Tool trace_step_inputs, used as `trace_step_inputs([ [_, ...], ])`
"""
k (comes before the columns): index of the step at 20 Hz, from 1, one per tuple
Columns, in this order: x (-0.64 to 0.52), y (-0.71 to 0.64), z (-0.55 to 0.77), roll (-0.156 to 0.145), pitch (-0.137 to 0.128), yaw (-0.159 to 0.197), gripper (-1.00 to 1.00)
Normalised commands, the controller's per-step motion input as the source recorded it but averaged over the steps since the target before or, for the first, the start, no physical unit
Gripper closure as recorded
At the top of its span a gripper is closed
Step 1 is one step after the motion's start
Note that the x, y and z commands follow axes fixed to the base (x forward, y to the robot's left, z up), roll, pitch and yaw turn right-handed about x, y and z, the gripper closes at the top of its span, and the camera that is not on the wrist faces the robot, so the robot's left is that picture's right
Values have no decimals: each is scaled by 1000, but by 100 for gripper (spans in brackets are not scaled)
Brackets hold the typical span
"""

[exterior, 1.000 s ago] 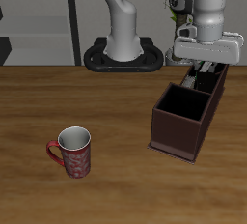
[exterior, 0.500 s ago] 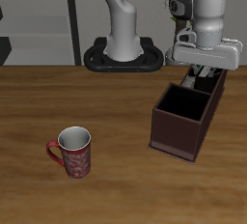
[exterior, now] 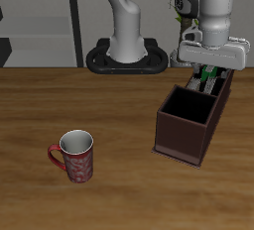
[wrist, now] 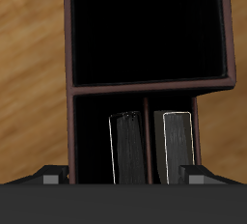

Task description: Place the yellow book into the left desk caddy's front compartment and place the green book into the left desk caddy's left compartment and place the black book into the left desk caddy's back compartment

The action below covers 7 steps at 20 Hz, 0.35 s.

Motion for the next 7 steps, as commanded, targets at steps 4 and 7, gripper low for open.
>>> trace_step_inputs([
  [4,-83,-17,118,-15,-29,4,-100],
  [7,-86,16,77,16,-19,22,-100],
])
